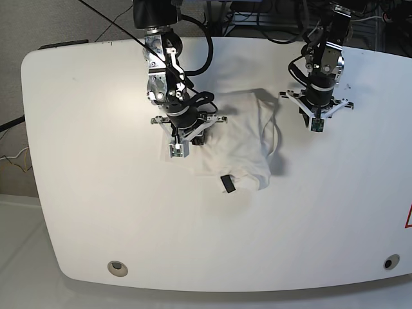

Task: Fold the T-shirt properly
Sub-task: 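Release the shirt and lift both grippers away, then pat the folded shirt flat with the closed right gripper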

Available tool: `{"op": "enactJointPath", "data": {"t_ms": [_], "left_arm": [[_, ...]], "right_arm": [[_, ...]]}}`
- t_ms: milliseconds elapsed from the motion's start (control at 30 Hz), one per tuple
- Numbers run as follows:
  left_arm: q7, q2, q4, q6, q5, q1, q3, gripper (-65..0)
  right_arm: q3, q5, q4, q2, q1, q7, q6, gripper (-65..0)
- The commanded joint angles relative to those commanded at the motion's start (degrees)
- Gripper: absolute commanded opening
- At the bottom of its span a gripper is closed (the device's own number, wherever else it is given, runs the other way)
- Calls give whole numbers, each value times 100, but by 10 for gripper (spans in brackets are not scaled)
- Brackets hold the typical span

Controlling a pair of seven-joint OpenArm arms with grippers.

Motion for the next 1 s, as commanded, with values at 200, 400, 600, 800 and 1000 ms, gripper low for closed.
{"op": "enactJointPath", "data": {"t_ms": [200, 400, 600, 800, 1000], "left_arm": [[0, -53, -9, 0, 0, 0, 0, -628], [0, -53, -9, 0, 0, 0, 0, -628], [0, -53, -9, 0, 0, 0, -9, -628], [0, -62, 18, 0, -9, 0, -9, -628], [0, -62, 26, 0, -9, 0, -9, -628]], "right_arm": [[0, 325, 18, 105, 0, 0, -220, -627], [0, 484, 97, 167, 26, -9, -360, -627], [0, 510, 316, 255, 18, -9, -422, -627], [-18, 607, 782, 404, 26, -9, -413, -624], [-35, 624, 1222, 510, 35, -9, -413, -621]]}}
